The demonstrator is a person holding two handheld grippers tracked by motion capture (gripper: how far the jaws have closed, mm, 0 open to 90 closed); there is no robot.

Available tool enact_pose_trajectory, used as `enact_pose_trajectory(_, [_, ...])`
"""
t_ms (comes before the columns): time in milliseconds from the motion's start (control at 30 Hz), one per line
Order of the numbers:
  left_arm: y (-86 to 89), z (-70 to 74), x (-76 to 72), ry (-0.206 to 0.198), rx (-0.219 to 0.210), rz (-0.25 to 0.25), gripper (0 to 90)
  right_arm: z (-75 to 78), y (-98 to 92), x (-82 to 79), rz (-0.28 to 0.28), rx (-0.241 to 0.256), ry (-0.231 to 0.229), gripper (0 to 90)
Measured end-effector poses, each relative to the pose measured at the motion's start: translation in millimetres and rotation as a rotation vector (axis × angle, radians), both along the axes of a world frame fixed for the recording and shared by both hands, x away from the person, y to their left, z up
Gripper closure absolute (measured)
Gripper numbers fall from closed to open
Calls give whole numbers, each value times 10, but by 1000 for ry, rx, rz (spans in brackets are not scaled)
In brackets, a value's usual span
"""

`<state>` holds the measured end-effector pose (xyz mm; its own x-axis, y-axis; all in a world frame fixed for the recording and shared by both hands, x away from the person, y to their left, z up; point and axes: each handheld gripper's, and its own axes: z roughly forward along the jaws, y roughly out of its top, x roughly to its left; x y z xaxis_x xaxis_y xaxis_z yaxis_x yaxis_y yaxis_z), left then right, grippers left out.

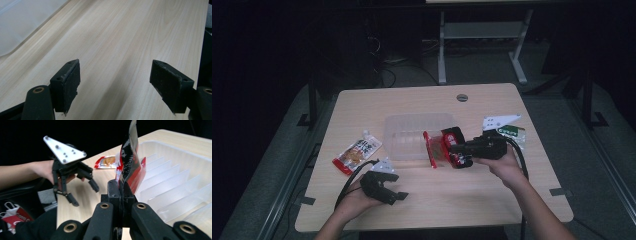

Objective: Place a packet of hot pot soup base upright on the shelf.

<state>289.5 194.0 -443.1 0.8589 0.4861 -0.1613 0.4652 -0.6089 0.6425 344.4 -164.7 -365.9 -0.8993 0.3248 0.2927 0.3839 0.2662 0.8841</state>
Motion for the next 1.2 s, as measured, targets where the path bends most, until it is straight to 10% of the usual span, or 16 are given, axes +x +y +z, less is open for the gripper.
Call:
enact_pose_trajectory(633, [38,-14,20,4,-8,20,244,45,50,411,-111,12,-12,900])
enact_pose_trajectory(1200, [36,-22,19,2,2,12,246,-74,183,468,-115,-3,-5,900])
